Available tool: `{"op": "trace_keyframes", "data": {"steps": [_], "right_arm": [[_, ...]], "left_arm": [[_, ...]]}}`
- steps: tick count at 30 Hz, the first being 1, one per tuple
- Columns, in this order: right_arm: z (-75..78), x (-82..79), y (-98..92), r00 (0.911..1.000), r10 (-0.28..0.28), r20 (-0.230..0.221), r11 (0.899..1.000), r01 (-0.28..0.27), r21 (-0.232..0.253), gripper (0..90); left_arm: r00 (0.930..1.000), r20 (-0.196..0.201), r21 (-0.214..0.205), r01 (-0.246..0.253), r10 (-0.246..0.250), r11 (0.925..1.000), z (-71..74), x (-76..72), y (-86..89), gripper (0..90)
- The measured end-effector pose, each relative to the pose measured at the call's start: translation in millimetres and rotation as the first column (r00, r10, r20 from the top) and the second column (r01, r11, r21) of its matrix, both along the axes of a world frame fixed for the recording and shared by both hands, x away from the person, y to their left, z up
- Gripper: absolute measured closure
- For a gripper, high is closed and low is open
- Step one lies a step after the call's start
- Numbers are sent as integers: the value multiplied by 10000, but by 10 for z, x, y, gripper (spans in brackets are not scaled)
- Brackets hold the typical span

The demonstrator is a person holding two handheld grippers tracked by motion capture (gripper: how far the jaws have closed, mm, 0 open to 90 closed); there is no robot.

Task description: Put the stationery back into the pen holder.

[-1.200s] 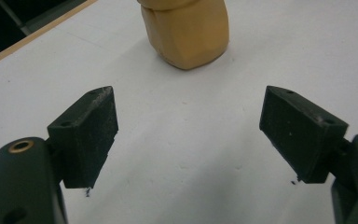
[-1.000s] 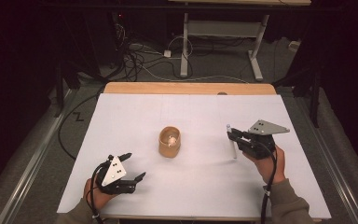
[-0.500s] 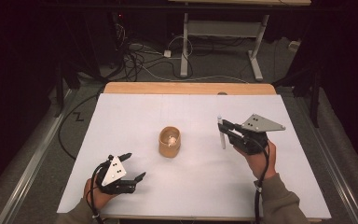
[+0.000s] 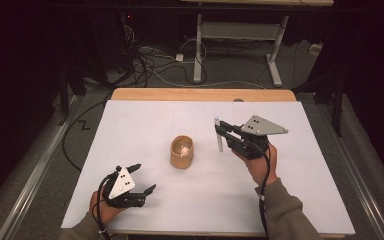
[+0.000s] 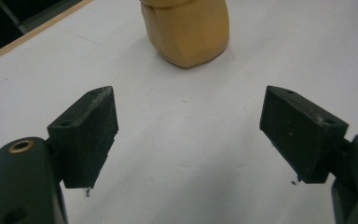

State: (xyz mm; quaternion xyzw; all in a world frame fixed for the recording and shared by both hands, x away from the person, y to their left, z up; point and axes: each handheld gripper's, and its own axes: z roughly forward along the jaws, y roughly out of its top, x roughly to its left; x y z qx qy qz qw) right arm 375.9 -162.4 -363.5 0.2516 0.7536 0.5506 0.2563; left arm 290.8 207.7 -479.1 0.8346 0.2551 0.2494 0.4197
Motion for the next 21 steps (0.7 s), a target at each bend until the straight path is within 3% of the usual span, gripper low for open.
{"op": "trace_keyframes", "data": {"steps": [21], "right_arm": [[42, 71, 519, 9971, 704, 296, 9960, -719, 540, 790]], "left_arm": [[10000, -12, 56, 94, -94, 9999, -1, -3, 6, 186]]}}
